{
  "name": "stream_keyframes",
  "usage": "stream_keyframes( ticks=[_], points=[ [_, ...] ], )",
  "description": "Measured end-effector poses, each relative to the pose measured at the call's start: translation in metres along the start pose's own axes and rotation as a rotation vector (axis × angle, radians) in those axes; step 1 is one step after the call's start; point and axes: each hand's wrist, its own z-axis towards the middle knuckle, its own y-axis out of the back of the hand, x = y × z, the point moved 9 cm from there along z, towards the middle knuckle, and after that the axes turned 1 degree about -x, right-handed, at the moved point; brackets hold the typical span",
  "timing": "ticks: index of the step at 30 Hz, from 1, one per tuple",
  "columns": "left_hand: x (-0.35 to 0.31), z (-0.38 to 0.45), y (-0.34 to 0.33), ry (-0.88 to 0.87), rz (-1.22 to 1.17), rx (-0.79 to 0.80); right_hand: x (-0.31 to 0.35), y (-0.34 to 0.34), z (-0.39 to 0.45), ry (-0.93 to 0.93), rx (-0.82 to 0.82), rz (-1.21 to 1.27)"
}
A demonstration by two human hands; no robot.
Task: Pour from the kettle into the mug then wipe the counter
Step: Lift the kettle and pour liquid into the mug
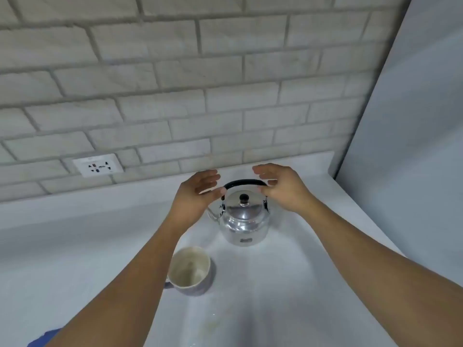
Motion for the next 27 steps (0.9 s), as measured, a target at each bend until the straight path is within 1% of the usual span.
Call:
stream_keyframes(
  ticks=[4,6,13,20,27],
  points=[
    [0.018,0.016,-0.015,0.068,0.067,0.068,-0.016,-0.011,0.011,-0.046,0.028,-0.044],
    [0.026,0.023,-0.021,0.07,0.092,0.075,-0.021,-0.016,0.019,-0.05,0.032,-0.033],
    [0.038,0.029,-0.02,0.024,0.182,-0.012,-0.028,-0.026,0.034,-0.005,0.038,-0.082],
    [0.038,0.028,-0.017,0.016,0.144,-0.015,-0.025,-0.029,0.032,0.022,0.047,-0.048],
    [0.03,0.021,-0.017,-0.001,0.129,0.015,-0.015,-0.027,0.02,0.02,0.008,0.008]
  ],
)
